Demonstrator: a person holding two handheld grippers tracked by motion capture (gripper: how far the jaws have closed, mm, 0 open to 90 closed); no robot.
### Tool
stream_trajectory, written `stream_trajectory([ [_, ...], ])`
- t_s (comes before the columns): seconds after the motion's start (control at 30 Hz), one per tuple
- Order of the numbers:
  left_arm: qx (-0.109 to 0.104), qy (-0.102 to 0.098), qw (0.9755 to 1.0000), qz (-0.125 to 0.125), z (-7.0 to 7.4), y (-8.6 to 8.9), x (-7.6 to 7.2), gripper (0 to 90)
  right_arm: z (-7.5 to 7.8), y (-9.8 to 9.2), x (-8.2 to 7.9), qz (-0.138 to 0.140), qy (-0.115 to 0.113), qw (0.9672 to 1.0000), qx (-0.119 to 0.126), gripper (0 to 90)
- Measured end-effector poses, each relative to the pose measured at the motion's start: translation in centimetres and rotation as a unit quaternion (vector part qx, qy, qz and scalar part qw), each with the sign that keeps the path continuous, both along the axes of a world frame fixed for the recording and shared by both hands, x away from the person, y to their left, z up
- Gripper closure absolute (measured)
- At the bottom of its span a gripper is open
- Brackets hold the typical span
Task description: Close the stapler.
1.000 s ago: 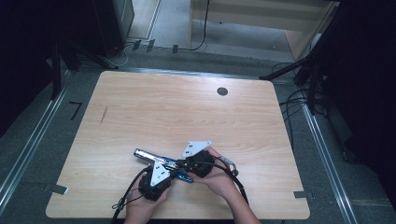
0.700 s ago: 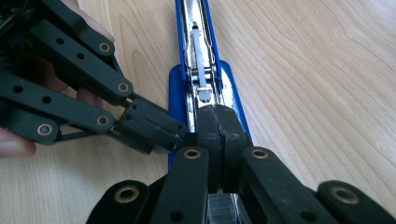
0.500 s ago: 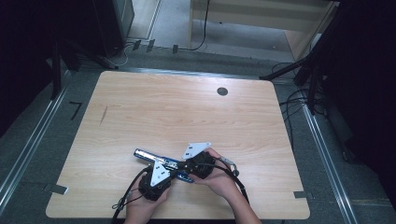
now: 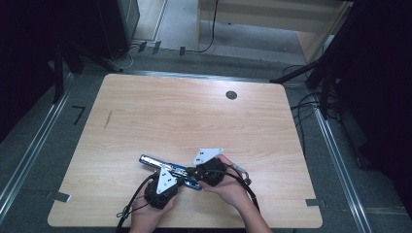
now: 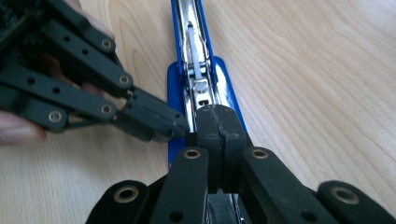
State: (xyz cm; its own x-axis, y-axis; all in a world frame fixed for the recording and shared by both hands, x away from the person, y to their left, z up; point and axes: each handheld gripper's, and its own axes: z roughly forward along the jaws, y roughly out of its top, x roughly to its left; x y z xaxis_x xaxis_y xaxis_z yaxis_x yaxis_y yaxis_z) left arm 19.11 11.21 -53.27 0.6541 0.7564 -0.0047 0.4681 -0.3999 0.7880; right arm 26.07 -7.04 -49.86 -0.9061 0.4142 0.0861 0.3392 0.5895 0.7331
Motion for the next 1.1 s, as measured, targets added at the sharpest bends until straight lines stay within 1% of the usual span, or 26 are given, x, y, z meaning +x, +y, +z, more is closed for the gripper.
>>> stream_trajectory([
  [0.1, -0.013, 0.011, 0.9998, -0.004, 0.0, 0.3, 0.2, 90.0, 0.1, 0.1, 0.0, -0.006, 0.002, 1.0000, 0.006, 90.0],
  [0.27, -0.023, 0.018, 0.9996, -0.003, 0.2, 0.9, 0.2, 90.0, 0.1, 0.6, 0.0, -0.011, 0.003, 0.9998, 0.018, 90.0],
  [0.33, -0.036, 0.024, 0.9990, 0.000, 0.3, 1.3, 0.3, 90.0, 0.2, 0.8, 0.1, -0.013, 0.002, 0.9997, 0.020, 90.0],
  [0.37, -0.039, 0.028, 0.9988, 0.003, 0.4, 1.4, 0.3, 90.0, 0.2, 0.8, 0.1, -0.016, 0.003, 0.9996, 0.022, 90.0],
  [0.4, -0.044, 0.027, 0.9987, 0.004, 0.5, 1.6, 0.4, 90.0, 0.2, 0.9, 0.2, -0.018, 0.001, 0.9996, 0.023, 90.0],
  [0.43, -0.042, 0.026, 0.9988, 0.005, 0.6, 1.8, 0.4, 90.0, 0.2, 1.0, 0.2, -0.019, 0.002, 0.9995, 0.023, 90.0],
  [0.5, -0.032, 0.020, 0.9993, 0.009, 0.8, 2.3, 0.4, 90.0, 0.3, 1.2, 0.3, -0.021, 0.005, 0.9994, 0.026, 90.0],
  [0.6, -0.040, 0.024, 0.9986, 0.024, 1.0, 3.7, 0.6, 90.0, 0.3, 1.6, 0.4, -0.019, 0.007, 0.9994, 0.028, 90.0],
  [0.77, -0.032, 0.034, 0.9979, 0.046, 0.9, 6.1, 1.0, 90.0, 0.4, 2.3, 0.4, -0.016, 0.007, 0.9994, 0.029, 90.0],
  [0.9, -0.032, 0.045, 0.9964, 0.065, 0.7, 7.5, 1.1, 90.0, 0.4, 2.9, 0.5, -0.016, 0.003, 0.9994, 0.031, 89.3],
  [1.03, -0.035, 0.053, 0.9948, 0.079, 0.6, 8.6, 1.4, 90.0, 0.4, 3.6, 0.8, -0.019, 0.007, 0.9993, 0.032, 90.0],
  [1.07, -0.033, 0.053, 0.9947, 0.082, 0.6, 8.8, 1.5, 90.0, 0.5, 3.8, 0.8, -0.023, 0.009, 0.9992, 0.030, 90.0],
  [1.1, -0.033, 0.056, 0.9941, 0.087, 0.6, 9.0, 1.6, 90.0, 0.5, 3.9, 0.9, -0.024, 0.008, 0.9992, 0.030, 90.0],
])
